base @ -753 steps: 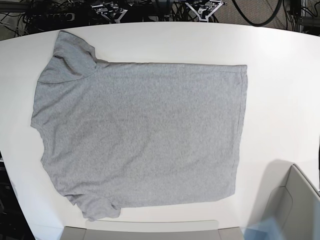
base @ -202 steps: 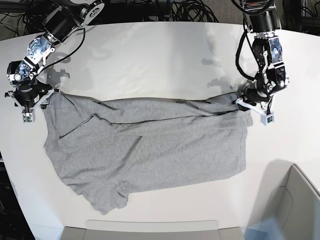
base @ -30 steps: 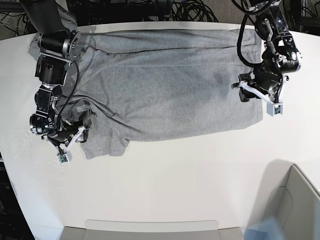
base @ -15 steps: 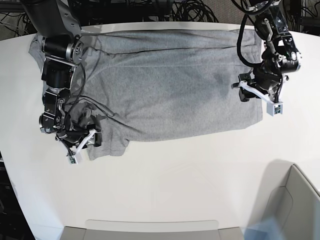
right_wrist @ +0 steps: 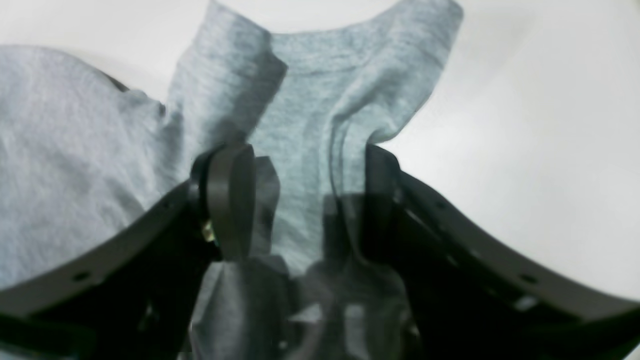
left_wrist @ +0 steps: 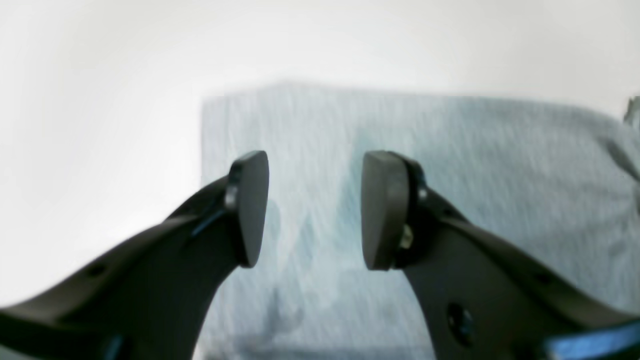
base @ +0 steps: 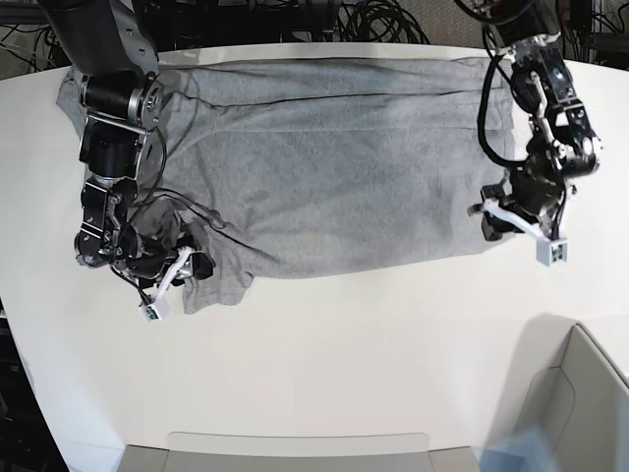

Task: Fold the T-shirt properly
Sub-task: 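Grasp the hem corners with the left and right grippers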

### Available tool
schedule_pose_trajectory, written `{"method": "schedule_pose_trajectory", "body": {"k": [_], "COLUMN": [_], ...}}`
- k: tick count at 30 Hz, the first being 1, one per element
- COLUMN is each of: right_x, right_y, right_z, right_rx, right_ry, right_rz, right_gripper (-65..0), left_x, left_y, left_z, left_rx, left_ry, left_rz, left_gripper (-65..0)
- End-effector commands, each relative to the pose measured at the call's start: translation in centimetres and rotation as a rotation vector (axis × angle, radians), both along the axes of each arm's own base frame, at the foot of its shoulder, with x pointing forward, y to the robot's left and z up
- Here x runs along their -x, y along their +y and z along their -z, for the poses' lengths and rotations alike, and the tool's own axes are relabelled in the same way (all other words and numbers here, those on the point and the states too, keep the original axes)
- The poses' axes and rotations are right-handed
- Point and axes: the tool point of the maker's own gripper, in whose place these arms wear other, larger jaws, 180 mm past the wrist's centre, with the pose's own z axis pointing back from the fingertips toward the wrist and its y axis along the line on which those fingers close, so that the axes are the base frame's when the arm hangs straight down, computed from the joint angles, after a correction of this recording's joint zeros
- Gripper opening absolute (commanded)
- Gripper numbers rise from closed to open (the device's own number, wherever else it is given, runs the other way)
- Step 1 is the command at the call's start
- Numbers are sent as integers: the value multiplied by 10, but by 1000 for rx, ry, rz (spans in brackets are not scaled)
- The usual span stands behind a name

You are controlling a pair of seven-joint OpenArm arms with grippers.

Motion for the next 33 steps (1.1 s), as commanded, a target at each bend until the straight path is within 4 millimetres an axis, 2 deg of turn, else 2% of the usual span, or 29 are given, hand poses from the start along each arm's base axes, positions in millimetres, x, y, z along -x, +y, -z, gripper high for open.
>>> {"method": "schedule_pose_trajectory", "body": {"k": [1, 4, 7, 11, 15, 19, 27, 33], "right_x": [10, 10, 11, 11, 12, 12, 12, 12], "right_y": [-17, -19, -29, -31, -39, -41, -43, -42], "right_z": [9, 9, 8, 8, 7, 7, 7, 7], "right_rx": [88, 91, 105, 109, 120, 123, 128, 126], "right_ry": [73, 73, 74, 74, 74, 75, 75, 75], "right_rz": [-11, -9, 0, 3, 10, 11, 12, 11], "right_gripper": [-326, -326, -326, -326, -326, -326, -326, -326], "left_x": [-16, -42, -53, -54, -44, -40, -34, -39], "left_y": [13, 43, 67, 83, 95, 87, 75, 52], "left_z": [-9, -3, 11, 32, 51, 61, 82, 94], "left_rx": [-14, -7, 0, -23, -36, -62, -17, 45], "left_ry": [-36, -9, 37, 95, 134, 165, 172, 157], "left_rz": [-23, -69, -95, 11, 71, 180, 257, 262], "left_gripper": [-339, -298, -278, -278, -278, -278, -278, -278]}}
